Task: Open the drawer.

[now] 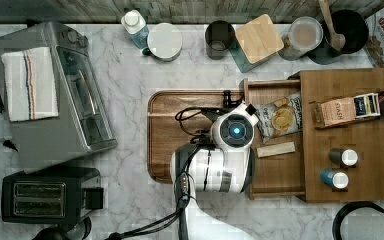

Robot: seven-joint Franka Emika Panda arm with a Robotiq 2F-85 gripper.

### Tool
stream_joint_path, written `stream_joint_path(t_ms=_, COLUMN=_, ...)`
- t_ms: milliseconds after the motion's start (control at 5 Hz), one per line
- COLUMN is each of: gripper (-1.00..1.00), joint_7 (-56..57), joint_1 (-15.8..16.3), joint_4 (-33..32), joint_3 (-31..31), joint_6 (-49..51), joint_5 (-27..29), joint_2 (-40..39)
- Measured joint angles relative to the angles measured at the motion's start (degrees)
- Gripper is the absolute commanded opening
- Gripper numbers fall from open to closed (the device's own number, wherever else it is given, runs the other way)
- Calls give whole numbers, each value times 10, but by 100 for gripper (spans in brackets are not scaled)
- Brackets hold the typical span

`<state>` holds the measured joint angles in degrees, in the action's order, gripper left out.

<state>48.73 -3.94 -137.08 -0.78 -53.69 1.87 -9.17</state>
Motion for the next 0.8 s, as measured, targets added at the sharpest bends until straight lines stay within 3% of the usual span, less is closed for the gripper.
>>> stream_joint_path(t_ms=400, gripper=100, joint_7=-12, joint_1=3, joint_4=13, joint_3=8, joint_6=34, joint_5=1, joint_2=0)
stream_joint_path(t_ms=800, gripper=100, joint_7=-1, joint_1=6, joint_4=12, joint_3=10, joint_6=26, joint_5=50, joint_2=2)
